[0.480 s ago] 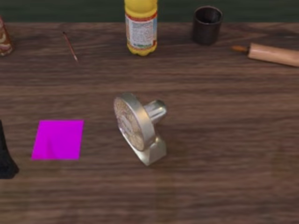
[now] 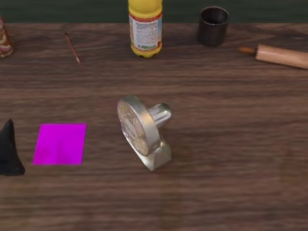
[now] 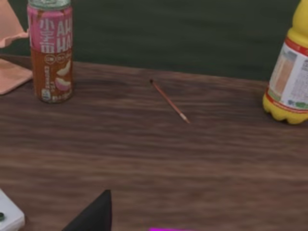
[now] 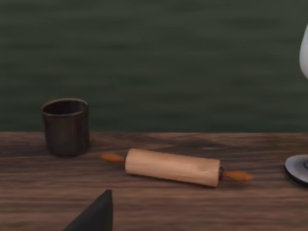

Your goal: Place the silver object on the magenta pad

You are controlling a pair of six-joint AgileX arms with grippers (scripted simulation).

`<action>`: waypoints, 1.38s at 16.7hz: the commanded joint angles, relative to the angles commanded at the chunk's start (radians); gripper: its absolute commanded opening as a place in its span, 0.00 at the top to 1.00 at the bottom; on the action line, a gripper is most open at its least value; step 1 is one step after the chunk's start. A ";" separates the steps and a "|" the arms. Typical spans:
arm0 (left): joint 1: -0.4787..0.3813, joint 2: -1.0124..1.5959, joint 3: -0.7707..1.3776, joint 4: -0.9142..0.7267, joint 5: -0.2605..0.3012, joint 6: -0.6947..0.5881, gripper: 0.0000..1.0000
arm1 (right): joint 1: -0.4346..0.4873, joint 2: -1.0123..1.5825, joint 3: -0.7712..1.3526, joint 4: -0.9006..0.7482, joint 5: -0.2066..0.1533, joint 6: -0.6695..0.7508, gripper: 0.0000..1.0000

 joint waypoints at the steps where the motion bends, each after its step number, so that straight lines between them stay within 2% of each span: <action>1: -0.023 0.073 0.070 -0.059 0.000 -0.043 0.00 | 0.000 0.000 0.000 0.000 0.000 0.000 0.00; 5: -0.128 0.454 0.431 -0.321 -0.001 -0.250 0.00 | 0.000 0.000 0.000 0.000 0.000 0.000 0.00; 15: -0.409 1.514 1.490 -0.975 0.003 -0.802 0.00 | 0.000 0.000 0.000 0.000 0.000 0.000 0.00; 19: -0.487 1.799 1.752 -1.180 0.002 -0.957 0.00 | 0.000 0.000 0.000 0.000 0.000 0.000 0.00; 23: -0.526 1.933 1.872 -1.290 0.001 -1.038 0.00 | 0.000 0.000 0.000 0.000 0.000 0.000 0.00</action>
